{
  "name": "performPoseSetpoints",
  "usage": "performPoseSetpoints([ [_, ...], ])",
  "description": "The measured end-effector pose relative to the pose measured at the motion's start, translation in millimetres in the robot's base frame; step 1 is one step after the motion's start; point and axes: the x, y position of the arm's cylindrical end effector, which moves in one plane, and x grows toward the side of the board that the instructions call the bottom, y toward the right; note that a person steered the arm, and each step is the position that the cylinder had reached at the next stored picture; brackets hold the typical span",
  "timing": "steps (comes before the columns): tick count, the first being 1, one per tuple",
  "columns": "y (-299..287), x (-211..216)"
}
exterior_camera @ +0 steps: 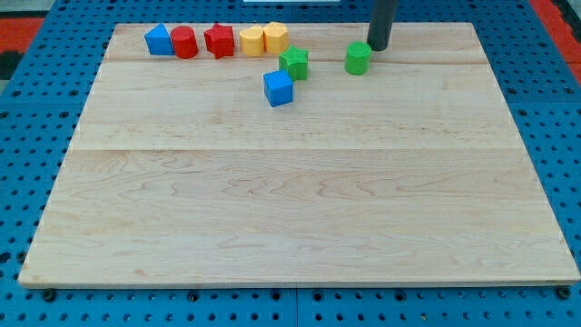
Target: Slide green circle to the center
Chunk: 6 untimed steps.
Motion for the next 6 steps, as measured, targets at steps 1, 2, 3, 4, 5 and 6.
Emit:
performPoseSetpoints([
  [1,-23,50],
  [2,-40,59],
  [3,-37,35],
  [4,-59,32],
  [5,-86,70],
  [6,-86,114],
])
